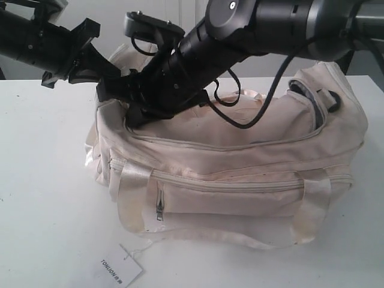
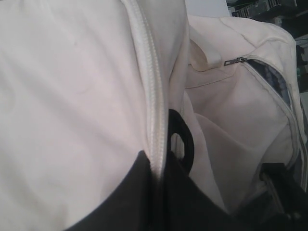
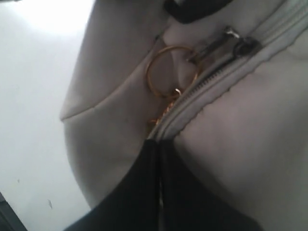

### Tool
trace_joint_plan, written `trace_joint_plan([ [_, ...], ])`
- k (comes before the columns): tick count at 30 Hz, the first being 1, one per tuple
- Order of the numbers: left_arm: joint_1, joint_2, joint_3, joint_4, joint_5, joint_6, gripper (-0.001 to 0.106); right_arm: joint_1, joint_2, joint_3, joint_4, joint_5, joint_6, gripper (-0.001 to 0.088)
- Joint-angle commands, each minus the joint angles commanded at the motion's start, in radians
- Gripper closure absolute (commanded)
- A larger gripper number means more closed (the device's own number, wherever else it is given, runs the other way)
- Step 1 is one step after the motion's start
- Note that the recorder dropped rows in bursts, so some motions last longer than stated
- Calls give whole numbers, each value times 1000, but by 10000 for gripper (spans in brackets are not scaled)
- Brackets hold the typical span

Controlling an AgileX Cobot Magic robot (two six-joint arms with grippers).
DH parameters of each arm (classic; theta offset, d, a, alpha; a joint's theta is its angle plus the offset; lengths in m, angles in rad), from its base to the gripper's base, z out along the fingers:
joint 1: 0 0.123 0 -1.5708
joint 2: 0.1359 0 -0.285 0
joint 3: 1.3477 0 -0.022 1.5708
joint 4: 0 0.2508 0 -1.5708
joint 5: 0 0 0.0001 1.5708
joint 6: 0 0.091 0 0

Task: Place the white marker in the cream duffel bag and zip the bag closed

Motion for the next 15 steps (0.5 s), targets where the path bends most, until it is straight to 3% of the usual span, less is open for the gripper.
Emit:
trace_joint_plan([
  [15, 0, 0, 0, 0, 12, 18, 1053, 0, -40, -21, -103, 20, 60, 868],
])
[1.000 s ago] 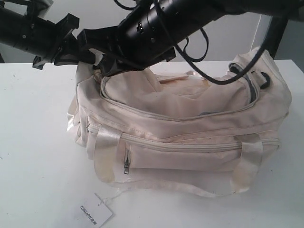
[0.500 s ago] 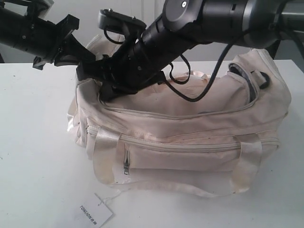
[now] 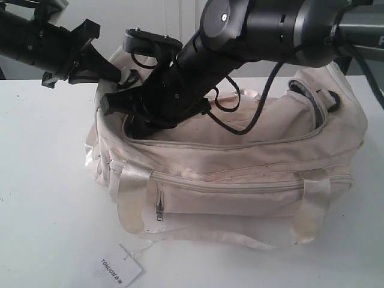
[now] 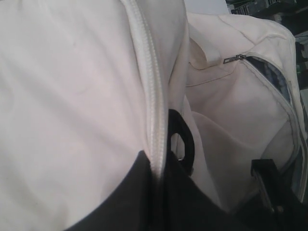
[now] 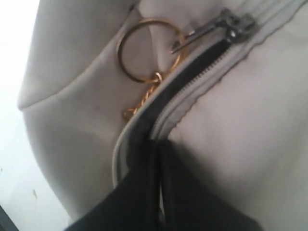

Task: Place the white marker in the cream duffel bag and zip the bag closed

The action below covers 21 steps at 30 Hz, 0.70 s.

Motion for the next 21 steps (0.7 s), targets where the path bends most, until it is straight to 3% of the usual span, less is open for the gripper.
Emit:
trace_joint_plan([
  [21, 0, 0, 0, -87, 18, 27, 1053, 0, -57, -11, -73, 41, 66, 868],
])
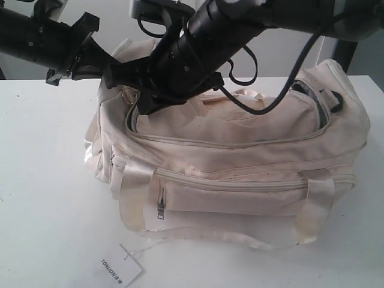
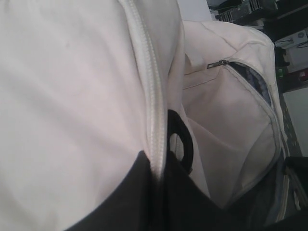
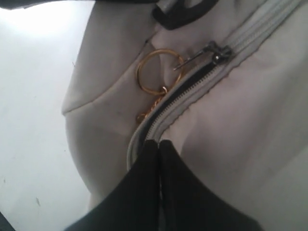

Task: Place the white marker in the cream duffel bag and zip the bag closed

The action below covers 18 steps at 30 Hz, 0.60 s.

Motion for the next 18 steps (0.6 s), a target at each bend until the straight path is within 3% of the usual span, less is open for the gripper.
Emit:
trace_joint_plan([
  [9, 0, 0, 0, -52, 9, 0, 1053, 0, 0, 39, -14, 30, 7, 868],
  [15, 0, 0, 0, -52, 26, 0, 1053, 0, -36, 46, -157, 57, 101, 868],
  [18, 0, 0, 0, -54, 26, 0, 1053, 0, -62, 46, -160, 51, 109, 868],
])
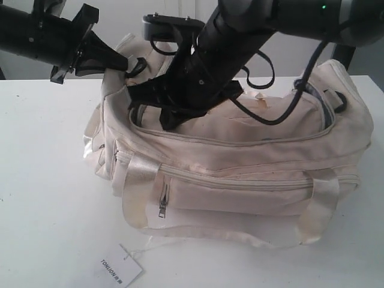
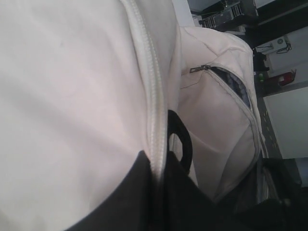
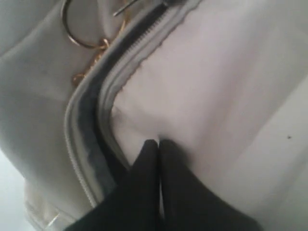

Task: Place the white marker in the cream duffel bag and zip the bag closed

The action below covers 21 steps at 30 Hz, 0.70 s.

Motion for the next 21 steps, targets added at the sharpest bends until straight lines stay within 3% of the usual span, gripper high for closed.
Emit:
trace_joint_plan([
  [10, 0, 0, 0, -69, 10, 0, 1053, 0, 5, 0, 163, -216, 6, 868],
  [17, 0, 0, 0, -72, 12, 3, 1053, 0, 19, 0, 198, -322, 39, 865],
  [21, 0, 0, 0, -72, 12, 3, 1053, 0, 42, 0, 231, -344, 54, 793],
])
